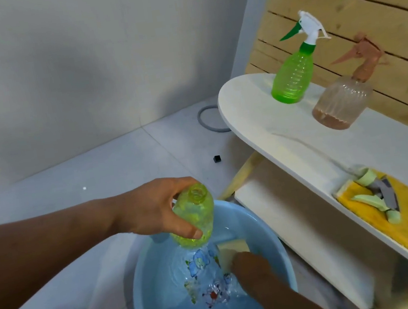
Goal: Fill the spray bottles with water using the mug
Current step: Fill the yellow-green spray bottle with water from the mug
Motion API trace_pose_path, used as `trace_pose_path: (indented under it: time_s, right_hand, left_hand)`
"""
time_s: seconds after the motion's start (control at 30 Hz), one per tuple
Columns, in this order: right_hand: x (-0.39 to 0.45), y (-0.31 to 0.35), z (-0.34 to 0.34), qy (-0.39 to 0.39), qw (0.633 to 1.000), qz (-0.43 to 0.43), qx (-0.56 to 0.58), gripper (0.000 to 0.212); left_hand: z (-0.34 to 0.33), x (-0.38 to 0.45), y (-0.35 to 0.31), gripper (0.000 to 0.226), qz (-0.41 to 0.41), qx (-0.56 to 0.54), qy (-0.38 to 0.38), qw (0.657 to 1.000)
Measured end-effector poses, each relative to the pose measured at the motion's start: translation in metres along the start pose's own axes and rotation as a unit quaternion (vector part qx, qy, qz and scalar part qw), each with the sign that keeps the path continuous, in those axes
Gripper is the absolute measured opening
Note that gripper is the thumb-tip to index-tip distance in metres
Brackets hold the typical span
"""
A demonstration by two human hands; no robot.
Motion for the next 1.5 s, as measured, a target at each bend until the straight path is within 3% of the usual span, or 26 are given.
trace_pose_path:
  time_s: [0.23, 0.37, 0.47, 0.6, 0.77, 1.2, 1.5]
  right_hand:
    - [-0.005, -0.002, -0.005, -0.017, 0.977, -0.012, 0.212, 0.024]
    - [-0.029, -0.010, 0.026, -0.030, 0.912, -0.042, 0.407, 0.029]
    - [-0.053, -0.009, 0.048, -0.029, 0.870, -0.043, 0.490, 0.022]
    - [-0.089, -0.008, 0.092, -0.084, 0.873, 0.006, 0.481, 0.026]
    - [-0.134, -0.017, 0.144, -0.126, 0.846, 0.033, 0.516, 0.032]
    - [-0.218, -0.017, 0.252, -0.275, 0.798, 0.112, 0.525, 0.041]
    - [-0.247, -0.008, 0.279, -0.371, 0.807, 0.129, 0.440, 0.045]
  left_hand:
    - [0.008, -0.003, 0.006, 0.051, 0.009, 0.000, -0.012, 1.000]
    - [0.015, -0.010, 0.005, 0.052, 0.015, 0.007, -0.025, 1.000]
    - [0.019, -0.015, 0.002, 0.054, 0.018, 0.024, -0.026, 0.999]
    - [0.027, -0.024, -0.003, 0.055, 0.022, 0.026, -0.021, 0.999]
    - [0.034, -0.033, -0.008, 0.044, 0.017, 0.012, -0.006, 1.000]
    - [0.022, -0.029, -0.022, 0.048, 0.007, 0.020, -0.009, 1.000]
    - [0.019, -0.021, -0.030, 0.051, -0.009, 0.020, -0.034, 0.999]
Point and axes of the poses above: each hand's wrist, its own x-axis towards the middle knuckle, its own z-axis out of the back of the hand, y = z × x, the point moved 5 cm from there along x, towards the middle knuckle, and after that the axes turned 5 degrees about y, right-handed, at the moved point
